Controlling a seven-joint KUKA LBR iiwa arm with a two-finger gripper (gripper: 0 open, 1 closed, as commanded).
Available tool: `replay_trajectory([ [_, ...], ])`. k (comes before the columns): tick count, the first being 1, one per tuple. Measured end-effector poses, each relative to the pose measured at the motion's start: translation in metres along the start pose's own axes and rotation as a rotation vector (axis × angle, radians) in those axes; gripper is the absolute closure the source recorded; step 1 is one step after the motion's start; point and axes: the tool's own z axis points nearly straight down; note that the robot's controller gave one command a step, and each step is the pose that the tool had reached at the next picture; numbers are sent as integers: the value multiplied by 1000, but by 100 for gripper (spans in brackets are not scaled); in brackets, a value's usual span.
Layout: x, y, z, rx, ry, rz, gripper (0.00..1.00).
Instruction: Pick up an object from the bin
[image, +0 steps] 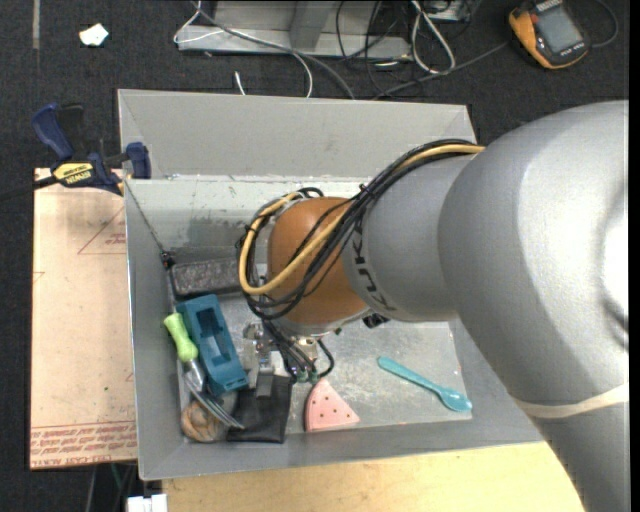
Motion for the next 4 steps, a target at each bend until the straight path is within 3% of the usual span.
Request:
replay_trajectory([
  [1, -2, -1, -4, 1, 3, -10, 100],
  [2, -44, -15, -21, 0, 0, -72, 100],
  [3, -62, -5, -23, 1, 3, -108, 100],
  [4, -99, -2, -35, -1, -8, -273, 100],
])
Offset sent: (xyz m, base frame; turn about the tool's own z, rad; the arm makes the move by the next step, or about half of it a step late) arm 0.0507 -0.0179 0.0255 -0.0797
